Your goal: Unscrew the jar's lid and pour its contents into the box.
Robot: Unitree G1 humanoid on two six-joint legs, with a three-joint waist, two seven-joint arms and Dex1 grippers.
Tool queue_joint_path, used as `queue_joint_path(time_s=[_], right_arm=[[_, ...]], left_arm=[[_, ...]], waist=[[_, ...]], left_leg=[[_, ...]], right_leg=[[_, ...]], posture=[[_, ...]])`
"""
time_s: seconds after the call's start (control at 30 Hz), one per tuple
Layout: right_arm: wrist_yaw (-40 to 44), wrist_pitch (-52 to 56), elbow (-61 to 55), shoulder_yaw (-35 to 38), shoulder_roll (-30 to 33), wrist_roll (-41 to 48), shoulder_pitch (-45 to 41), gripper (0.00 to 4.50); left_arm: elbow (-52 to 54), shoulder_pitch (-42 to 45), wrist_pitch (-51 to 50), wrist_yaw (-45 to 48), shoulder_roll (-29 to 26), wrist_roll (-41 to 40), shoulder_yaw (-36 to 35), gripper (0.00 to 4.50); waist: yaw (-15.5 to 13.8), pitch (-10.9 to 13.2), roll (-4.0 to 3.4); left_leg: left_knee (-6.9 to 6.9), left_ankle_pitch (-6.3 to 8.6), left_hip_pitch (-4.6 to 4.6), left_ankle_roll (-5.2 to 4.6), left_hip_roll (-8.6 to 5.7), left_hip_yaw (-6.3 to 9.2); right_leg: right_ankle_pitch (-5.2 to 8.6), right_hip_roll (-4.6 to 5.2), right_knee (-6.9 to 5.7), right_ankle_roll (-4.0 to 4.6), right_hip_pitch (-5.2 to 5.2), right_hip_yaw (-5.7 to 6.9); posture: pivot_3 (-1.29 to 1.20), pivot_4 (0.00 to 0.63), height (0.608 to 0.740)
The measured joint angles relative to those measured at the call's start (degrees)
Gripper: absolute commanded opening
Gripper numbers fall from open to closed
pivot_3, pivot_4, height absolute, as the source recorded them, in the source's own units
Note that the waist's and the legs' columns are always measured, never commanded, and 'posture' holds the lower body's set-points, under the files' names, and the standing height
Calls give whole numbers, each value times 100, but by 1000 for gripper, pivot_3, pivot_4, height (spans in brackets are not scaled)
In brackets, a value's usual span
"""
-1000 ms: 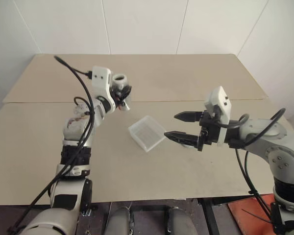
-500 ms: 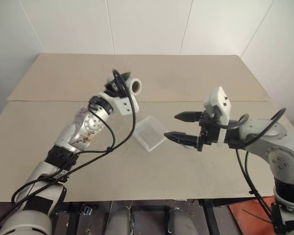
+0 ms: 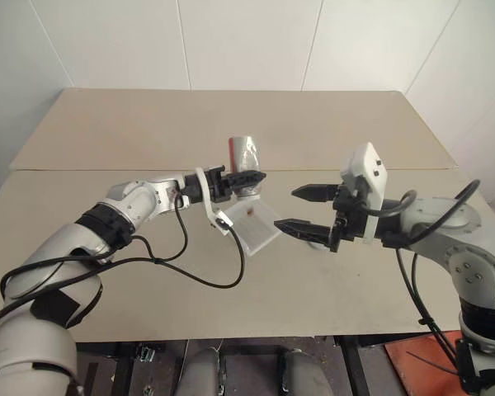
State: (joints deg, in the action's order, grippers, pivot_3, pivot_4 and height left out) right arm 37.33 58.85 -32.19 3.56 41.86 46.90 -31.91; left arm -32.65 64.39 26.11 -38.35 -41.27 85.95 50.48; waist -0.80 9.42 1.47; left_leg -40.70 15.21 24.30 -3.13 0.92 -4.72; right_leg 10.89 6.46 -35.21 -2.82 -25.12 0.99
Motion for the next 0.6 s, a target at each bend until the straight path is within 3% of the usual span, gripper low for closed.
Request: queue_joint_path(time_s=[0.2, 0.33, 0.47, 0.6], right_arm=[[-63, -1, -61, 34, -26, 60, 76, 4454], [-58, -20, -60, 33, -25, 59, 76, 4454], [-27, -124, -50, 35, -23, 50, 78, 4454], [-8, -230, -26, 38, -25, 28, 123, 4454]], left_arm=[[15, -9, -7, 8, -4, -21, -11, 2043], [23, -208, 108, 366, -5, -576, -372, 2043], [54, -768, 443, 1524, 134, -2339, -1217, 2043], [584, -1663, -124, 3688, 631, -5074, -2445, 2043]], waist=[[7, 0, 0], [10, 0, 0], [16, 0, 0], [25, 0, 0]], left_leg=[[0, 0, 0, -1, 0, 0], [-1, 0, -1, 0, 2, 0], [-3, 0, -3, 1, 5, 3], [-12, -3, -3, 5, 7, 11]], right_leg=[[0, 0, -1, 0, 0, -1], [0, 1, -3, 0, -1, -2], [0, 2, -7, 0, -3, -5], [0, 3, -14, 0, -3, -8]], posture=[[0, 150, 740], [0, 150, 740], [0, 150, 740], [0, 150, 740]])
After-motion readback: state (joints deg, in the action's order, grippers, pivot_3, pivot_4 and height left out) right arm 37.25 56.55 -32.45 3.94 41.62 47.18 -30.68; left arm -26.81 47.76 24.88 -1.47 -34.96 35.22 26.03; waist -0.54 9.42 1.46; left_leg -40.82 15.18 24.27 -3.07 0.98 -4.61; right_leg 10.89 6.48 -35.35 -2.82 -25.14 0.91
